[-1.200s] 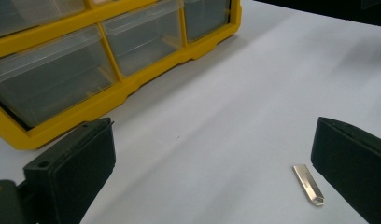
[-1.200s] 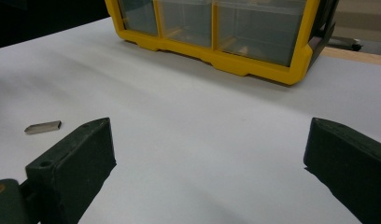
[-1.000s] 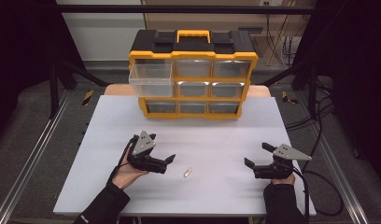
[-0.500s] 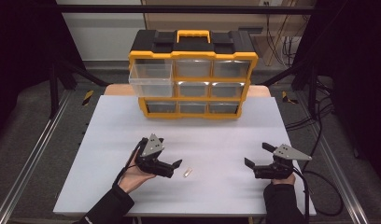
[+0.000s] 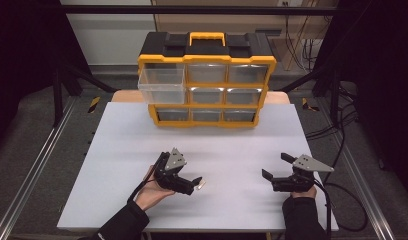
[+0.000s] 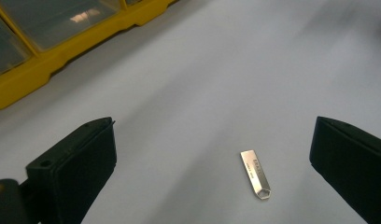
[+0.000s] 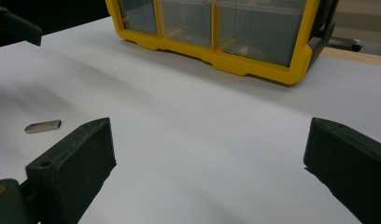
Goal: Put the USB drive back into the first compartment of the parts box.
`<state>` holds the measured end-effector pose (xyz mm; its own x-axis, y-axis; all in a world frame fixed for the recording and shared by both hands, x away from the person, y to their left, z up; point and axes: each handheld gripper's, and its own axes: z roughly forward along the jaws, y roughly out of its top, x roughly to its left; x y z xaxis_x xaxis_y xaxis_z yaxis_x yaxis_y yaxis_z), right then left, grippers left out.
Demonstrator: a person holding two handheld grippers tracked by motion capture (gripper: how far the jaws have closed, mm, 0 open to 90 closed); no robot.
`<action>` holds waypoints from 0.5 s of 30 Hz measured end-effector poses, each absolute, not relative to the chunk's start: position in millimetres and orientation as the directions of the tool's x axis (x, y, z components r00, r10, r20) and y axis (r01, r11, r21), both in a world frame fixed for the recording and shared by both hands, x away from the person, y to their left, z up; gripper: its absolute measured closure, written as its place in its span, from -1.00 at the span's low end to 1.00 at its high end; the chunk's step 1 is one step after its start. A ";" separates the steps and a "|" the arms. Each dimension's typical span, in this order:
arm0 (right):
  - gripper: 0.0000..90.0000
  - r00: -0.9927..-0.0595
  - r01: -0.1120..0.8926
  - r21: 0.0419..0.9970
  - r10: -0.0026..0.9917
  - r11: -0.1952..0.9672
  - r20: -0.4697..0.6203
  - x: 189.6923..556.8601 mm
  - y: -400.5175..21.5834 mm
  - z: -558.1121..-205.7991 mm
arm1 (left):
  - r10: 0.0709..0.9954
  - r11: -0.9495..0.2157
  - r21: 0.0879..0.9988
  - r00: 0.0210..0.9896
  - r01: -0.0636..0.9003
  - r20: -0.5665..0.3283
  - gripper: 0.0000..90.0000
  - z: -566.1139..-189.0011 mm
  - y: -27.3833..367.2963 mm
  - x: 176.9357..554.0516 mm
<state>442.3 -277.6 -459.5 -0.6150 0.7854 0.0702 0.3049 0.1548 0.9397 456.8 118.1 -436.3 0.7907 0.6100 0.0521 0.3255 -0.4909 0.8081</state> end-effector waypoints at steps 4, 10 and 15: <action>-0.95 -0.615 0.304 0.940 0.786 0.155 0.070 442.4 -277.6 -459.4 | 0.604 -0.505 0.795 0.796 0.337 0.046 -0.99 -441.2 112.1 456.6; -0.95 -0.616 0.305 0.940 0.785 0.156 0.070 442.5 -277.5 -459.6 | 0.600 -0.530 0.771 0.799 0.354 0.045 -0.96 -448.3 104.8 456.7; -0.95 -0.615 0.304 0.940 0.785 0.155 0.069 442.4 -277.6 -459.4 | 0.611 -0.539 0.751 0.791 0.381 0.037 -0.92 -453.6 100.4 457.9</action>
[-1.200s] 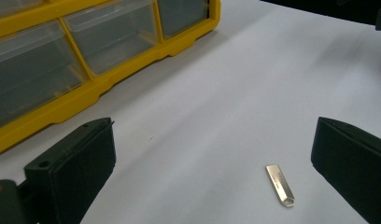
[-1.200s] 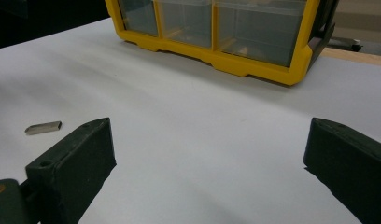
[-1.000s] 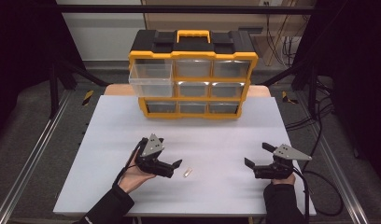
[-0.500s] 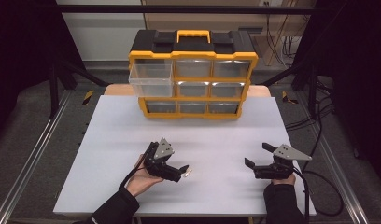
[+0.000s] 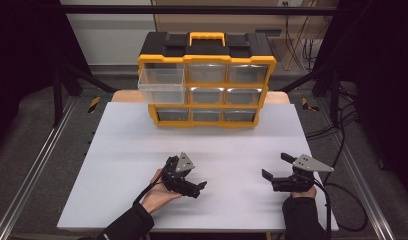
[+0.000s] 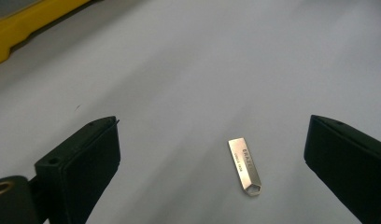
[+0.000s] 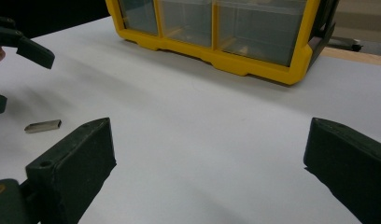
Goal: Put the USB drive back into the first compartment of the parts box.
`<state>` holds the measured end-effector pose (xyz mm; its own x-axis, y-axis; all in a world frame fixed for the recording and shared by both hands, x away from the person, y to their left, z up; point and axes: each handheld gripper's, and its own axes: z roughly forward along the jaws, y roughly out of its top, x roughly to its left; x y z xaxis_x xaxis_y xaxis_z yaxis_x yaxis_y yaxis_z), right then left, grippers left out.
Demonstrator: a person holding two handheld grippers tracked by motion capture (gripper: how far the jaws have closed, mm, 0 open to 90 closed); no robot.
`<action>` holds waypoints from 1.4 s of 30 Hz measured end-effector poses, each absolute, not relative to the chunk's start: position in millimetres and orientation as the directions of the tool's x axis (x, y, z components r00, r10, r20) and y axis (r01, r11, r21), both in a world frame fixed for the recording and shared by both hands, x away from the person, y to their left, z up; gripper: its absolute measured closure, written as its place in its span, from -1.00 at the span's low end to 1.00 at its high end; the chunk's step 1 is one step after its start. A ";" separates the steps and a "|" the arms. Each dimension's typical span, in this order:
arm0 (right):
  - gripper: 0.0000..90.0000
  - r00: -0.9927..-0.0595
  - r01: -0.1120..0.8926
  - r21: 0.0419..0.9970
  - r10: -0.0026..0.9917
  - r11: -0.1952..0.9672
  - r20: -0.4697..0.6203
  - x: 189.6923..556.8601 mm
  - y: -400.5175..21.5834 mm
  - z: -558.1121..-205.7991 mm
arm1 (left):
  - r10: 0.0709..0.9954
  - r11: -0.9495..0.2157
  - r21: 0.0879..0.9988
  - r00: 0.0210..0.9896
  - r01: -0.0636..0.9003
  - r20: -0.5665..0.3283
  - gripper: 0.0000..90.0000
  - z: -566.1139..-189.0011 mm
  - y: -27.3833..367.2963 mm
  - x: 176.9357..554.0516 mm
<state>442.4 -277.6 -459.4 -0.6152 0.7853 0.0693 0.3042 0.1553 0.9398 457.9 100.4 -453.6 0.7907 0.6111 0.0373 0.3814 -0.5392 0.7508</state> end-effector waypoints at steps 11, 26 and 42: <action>-0.95 -0.616 0.304 0.940 0.785 0.155 0.070 442.3 -277.6 -459.4 | 0.611 -0.571 0.706 0.791 0.418 0.026 -0.67 -462.7 92.5 457.1; -0.95 -0.615 0.302 0.941 0.785 0.155 0.069 442.2 -277.7 -459.2 | 0.619 -0.588 0.667 0.785 0.457 0.007 -0.22 -467.5 86.0 456.5; -0.95 -0.617 0.302 0.941 0.784 0.155 0.068 442.0 -277.6 -459.0 | 0.614 -0.599 0.644 0.790 0.475 -0.011 0.19 -468.6 82.0 457.1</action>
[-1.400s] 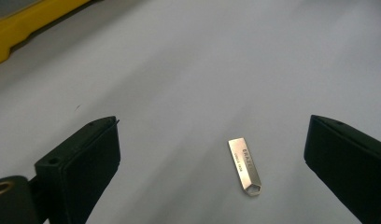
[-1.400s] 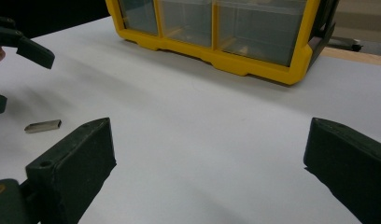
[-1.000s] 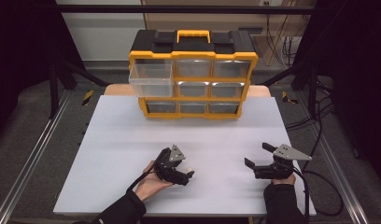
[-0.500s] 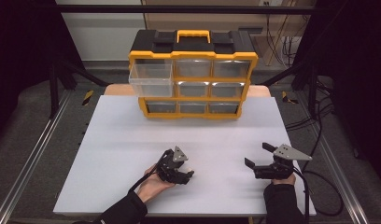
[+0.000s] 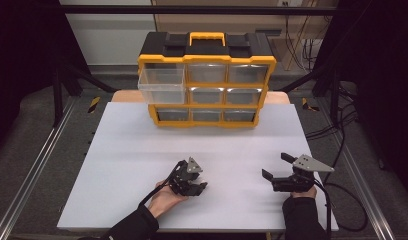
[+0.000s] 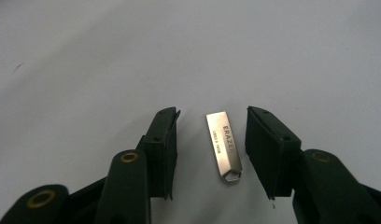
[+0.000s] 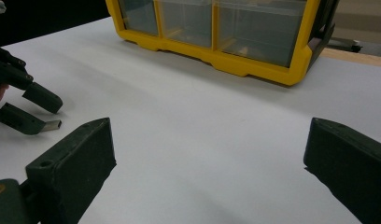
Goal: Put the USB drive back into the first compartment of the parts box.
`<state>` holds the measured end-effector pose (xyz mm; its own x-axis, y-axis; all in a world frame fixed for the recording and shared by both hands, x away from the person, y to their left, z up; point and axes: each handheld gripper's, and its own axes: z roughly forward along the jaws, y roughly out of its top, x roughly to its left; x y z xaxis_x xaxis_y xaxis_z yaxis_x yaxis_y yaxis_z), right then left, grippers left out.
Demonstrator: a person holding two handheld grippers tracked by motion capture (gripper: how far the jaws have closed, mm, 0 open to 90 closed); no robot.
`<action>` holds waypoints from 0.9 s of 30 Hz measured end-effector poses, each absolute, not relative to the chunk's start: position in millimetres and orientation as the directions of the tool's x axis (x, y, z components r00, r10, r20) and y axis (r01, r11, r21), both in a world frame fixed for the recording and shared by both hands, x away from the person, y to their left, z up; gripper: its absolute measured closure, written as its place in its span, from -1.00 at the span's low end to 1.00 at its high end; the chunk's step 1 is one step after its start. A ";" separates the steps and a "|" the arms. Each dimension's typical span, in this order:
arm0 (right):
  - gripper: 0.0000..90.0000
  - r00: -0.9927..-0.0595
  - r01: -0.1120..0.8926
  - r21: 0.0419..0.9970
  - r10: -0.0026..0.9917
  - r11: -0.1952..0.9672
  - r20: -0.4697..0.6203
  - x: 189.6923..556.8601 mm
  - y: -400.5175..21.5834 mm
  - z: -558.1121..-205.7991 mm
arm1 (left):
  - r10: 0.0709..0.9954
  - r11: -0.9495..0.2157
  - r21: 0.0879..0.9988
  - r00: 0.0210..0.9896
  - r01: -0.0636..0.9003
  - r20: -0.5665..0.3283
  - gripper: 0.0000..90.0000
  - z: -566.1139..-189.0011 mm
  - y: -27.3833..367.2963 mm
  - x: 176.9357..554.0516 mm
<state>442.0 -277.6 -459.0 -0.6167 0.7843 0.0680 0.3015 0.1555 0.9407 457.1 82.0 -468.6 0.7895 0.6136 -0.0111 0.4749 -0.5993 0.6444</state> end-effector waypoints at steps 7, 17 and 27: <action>-0.95 -0.616 0.301 0.941 0.784 0.155 0.068 442.0 -277.6 -459.0 | 0.614 -0.604 0.637 0.789 0.479 -0.011 0.34 -468.6 80.7 456.6; -0.95 -0.618 0.300 0.941 0.784 0.156 0.067 442.0 -277.6 -458.9 | 0.611 -0.613 0.628 0.792 0.481 -0.010 0.51 -467.5 80.1 455.9; -0.95 -0.617 0.299 0.942 0.784 0.155 0.067 442.0 -277.6 -458.8 | 0.611 -0.613 0.626 0.792 0.482 -0.012 0.65 -467.5 80.4 456.8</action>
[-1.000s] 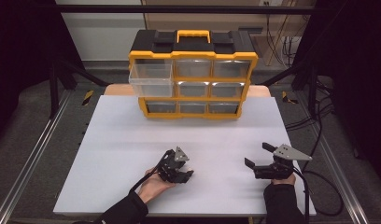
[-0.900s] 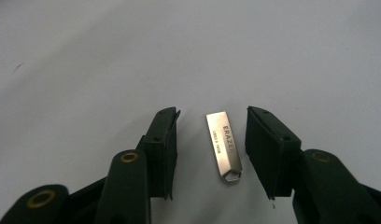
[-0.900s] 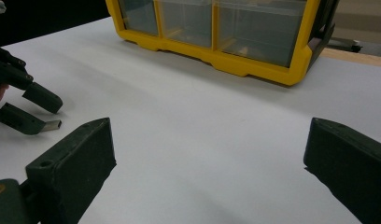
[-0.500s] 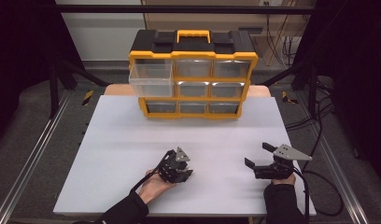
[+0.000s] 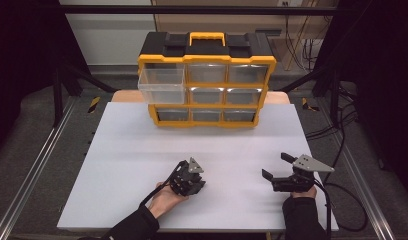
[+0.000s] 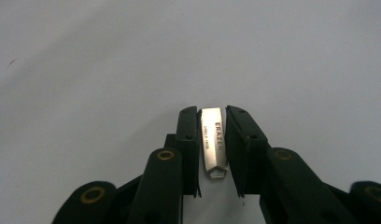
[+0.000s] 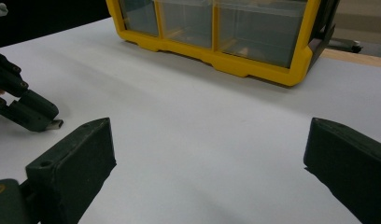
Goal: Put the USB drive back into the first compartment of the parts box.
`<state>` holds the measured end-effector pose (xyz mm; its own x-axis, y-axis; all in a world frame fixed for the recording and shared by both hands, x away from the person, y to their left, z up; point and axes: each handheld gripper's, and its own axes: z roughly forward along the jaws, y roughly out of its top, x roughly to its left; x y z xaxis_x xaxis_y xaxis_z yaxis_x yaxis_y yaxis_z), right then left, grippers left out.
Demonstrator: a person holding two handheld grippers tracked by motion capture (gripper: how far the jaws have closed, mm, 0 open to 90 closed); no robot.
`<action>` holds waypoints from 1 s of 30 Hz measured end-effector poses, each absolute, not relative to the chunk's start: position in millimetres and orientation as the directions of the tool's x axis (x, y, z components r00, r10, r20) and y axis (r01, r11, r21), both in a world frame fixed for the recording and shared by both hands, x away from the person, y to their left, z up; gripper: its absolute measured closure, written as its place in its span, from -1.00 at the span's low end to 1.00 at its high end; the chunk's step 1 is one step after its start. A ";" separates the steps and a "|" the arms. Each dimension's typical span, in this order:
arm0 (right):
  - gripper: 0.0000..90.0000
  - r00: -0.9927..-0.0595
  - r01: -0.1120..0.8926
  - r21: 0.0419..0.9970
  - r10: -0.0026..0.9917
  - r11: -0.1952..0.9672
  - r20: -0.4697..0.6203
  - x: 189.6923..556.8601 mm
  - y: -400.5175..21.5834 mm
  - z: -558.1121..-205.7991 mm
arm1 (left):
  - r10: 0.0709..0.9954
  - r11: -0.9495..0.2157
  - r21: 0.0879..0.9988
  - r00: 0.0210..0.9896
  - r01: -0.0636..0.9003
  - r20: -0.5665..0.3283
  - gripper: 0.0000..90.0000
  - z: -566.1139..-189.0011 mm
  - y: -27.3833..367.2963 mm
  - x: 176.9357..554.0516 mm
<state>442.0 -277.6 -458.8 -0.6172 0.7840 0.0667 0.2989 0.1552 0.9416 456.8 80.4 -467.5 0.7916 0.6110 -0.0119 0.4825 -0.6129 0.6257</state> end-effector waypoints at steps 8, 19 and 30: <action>-0.95 -0.617 0.298 0.942 0.784 0.156 0.066 442.0 -277.6 -458.8 | 0.609 -0.614 0.623 0.793 0.485 -0.016 0.71 -467.3 81.0 457.5; -0.95 -0.618 0.299 0.942 0.784 0.156 0.066 442.0 -277.6 -458.8 | 0.606 -0.610 0.626 0.795 0.486 -0.028 0.73 -467.3 82.2 458.6; -0.95 -0.618 0.297 0.942 0.784 0.156 0.065 442.0 -277.7 -458.6 | 0.604 -0.598 0.636 0.796 0.488 -0.042 0.73 -463.7 84.6 458.4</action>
<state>442.0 -277.7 -458.6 -0.6178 0.7837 0.0648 0.2967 0.1559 0.9422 458.4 84.6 -463.7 0.7961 0.6036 -0.0424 0.4875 -0.5984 0.6358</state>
